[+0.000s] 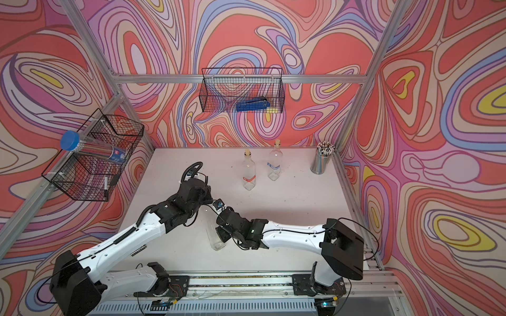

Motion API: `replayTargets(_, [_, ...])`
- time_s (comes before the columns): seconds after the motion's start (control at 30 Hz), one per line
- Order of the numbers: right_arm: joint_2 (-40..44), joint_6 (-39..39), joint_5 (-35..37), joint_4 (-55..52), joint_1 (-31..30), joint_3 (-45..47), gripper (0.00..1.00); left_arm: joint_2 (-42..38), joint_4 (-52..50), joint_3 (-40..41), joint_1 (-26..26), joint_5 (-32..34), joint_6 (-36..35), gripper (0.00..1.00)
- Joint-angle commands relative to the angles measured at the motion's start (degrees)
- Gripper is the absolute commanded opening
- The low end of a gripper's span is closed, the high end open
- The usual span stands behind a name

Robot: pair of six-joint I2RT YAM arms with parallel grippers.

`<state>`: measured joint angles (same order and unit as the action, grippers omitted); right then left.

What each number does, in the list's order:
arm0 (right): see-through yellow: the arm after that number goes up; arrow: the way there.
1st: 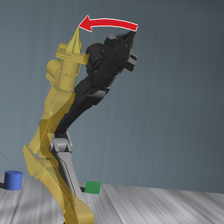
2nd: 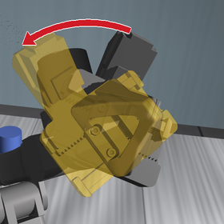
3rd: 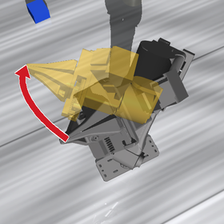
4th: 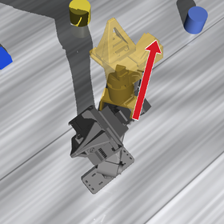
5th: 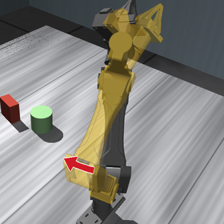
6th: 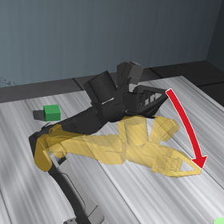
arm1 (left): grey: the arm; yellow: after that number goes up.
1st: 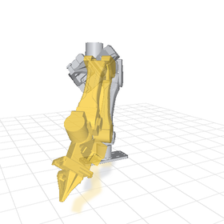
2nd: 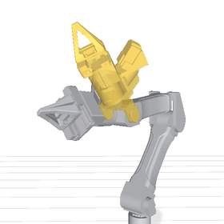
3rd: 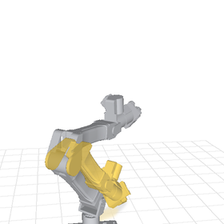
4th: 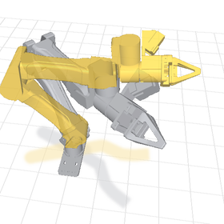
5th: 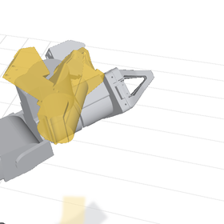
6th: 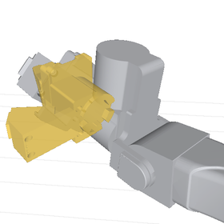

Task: Remove the label from the bottle
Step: Tear open the label from the bottle.

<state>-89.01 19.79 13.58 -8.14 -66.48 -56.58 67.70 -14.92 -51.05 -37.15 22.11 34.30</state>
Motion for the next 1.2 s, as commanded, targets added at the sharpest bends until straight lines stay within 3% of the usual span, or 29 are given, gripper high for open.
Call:
replayTargets(0.0, [1.86,-0.46,4.12,-1.61,0.21,0.68,0.0,-0.9,-1.96,1.28,-0.56,1.49,-2.37,0.0])
replayTargets(1.17, [2.36,-0.89,7.87,-3.02,0.19,1.29,0.0,-1.16,-1.54,1.39,-0.8,1.01,-3.42,0.0])
